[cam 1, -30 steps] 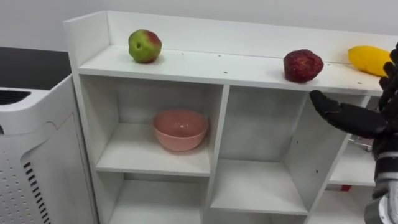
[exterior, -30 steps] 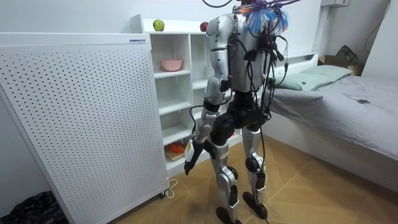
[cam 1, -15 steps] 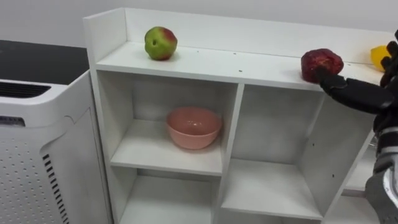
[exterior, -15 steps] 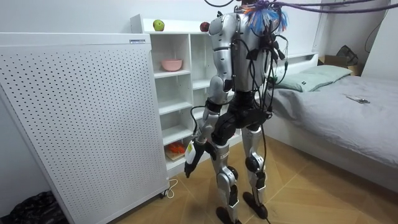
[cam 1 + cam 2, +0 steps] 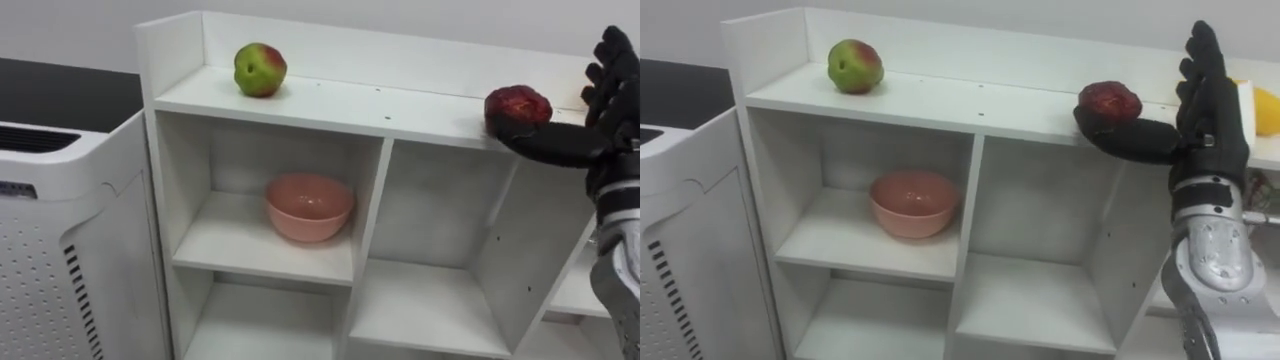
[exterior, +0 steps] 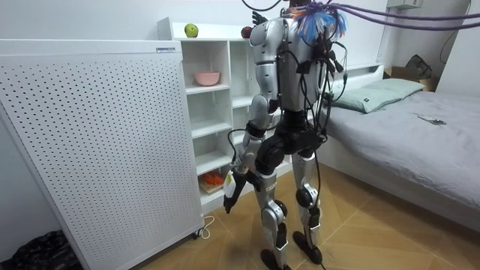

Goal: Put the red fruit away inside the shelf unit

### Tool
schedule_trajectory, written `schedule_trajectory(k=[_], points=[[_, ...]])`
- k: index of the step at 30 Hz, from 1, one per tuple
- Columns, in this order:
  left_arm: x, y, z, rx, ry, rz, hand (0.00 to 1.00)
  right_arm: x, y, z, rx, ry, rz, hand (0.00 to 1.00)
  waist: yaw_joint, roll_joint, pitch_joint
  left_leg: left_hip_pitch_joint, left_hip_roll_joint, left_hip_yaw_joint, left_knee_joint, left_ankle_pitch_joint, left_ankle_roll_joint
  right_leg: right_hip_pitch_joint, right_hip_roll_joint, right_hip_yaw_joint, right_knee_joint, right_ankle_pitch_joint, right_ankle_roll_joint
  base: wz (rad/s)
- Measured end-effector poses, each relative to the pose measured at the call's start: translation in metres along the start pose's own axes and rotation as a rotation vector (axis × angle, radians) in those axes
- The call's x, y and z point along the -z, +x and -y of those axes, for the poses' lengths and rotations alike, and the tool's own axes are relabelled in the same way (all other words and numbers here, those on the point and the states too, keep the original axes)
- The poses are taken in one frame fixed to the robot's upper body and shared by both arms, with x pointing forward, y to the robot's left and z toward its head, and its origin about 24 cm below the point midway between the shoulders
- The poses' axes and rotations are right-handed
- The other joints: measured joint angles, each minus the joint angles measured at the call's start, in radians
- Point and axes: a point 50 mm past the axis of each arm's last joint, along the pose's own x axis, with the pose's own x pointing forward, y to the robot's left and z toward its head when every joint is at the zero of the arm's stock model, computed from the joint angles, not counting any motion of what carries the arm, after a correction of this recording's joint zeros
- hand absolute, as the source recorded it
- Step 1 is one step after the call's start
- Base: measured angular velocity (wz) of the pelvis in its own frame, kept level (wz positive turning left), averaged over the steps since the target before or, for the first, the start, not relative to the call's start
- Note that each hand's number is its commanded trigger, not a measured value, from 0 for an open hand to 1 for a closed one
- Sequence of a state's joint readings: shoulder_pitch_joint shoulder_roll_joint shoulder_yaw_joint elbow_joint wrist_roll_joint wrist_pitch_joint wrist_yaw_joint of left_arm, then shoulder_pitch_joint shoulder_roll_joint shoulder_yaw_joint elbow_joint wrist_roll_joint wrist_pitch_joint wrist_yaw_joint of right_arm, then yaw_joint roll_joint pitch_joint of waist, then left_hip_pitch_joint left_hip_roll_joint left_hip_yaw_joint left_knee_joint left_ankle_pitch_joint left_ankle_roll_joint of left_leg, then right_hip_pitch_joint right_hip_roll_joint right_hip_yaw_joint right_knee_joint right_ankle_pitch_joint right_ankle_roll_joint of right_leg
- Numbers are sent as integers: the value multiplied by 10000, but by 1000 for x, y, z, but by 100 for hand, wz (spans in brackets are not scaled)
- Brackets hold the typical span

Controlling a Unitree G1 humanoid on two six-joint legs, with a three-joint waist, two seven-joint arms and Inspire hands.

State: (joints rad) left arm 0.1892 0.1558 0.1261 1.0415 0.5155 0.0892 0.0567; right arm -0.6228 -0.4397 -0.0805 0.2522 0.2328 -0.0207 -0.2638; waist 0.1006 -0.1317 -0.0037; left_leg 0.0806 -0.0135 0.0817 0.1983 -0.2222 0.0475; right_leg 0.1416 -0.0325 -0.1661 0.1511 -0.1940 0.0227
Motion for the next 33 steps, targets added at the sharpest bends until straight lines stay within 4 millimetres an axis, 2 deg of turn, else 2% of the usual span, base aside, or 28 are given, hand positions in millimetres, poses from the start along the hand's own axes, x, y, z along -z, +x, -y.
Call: schedule_trajectory(k=[4,7,9,10,12,13,17,20,24,33], points=[[0,0,-3,-59,33,-117,0,1,1,-1,-598,-306,-109,0,137,-124,36,5,-6,-5,7,0,0,-33,-8,2,-3,1,-1,0],[2,0,-3,-47,56,-293,0,5,5,-3,-776,-360,-480,0,160,-121,43,-44,-15,-28,10,-1,0,-30,-15,-17,3,1,-2,1],[3,0,-5,-67,73,-386,0,7,7,-3,-809,-362,-690,7,158,-119,44,-99,-16,-45,53,-1,0,-52,-16,-20,3,1,-2,3],[4,0,-6,-106,78,-458,0,8,9,-3,-856,-345,-737,41,156,-114,46,-136,-15,-45,76,-1,0,-73,-17,-22,3,1,-2,0],[4,0,-7,-139,91,-500,0,7,10,-4,-948,-341,-798,71,155,-98,56,-183,-14,-46,88,0,-1,-117,-14,-25,4,2,-4,0],[5,0,-7,-137,103,-536,0,8,11,-4,-999,-354,-862,100,159,-87,64,-190,-14,-51,97,0,-1,-114,-14,-40,6,3,-5,0],[3,0,-8,-148,183,-563,0,8,12,-2,-1112,-88,-950,100,132,-79,68,-272,-8,-84,144,-1,-2,-154,-27,-296,10,17,-27,2],[4,0,-8,-181,179,-571,0,9,13,1,-1155,94,-1048,100,134,-78,66,-264,-10,-101,152,-1,-2,-122,-27,-307,8,21,-31,1],[4,0,-10,-302,195,-568,0,17,12,3,-1274,-85,-1300,100,97,-16,106,-154,-14,-182,156,-2,-4,24,-25,-372,4,24,-34,6],[5,0,-11,-304,307,-564,0,16,12,2,-1405,-72,-1183,100,102,92,79,-170,-13,-187,218,-3,-5,28,-25,-323,19,26,-36,0]])
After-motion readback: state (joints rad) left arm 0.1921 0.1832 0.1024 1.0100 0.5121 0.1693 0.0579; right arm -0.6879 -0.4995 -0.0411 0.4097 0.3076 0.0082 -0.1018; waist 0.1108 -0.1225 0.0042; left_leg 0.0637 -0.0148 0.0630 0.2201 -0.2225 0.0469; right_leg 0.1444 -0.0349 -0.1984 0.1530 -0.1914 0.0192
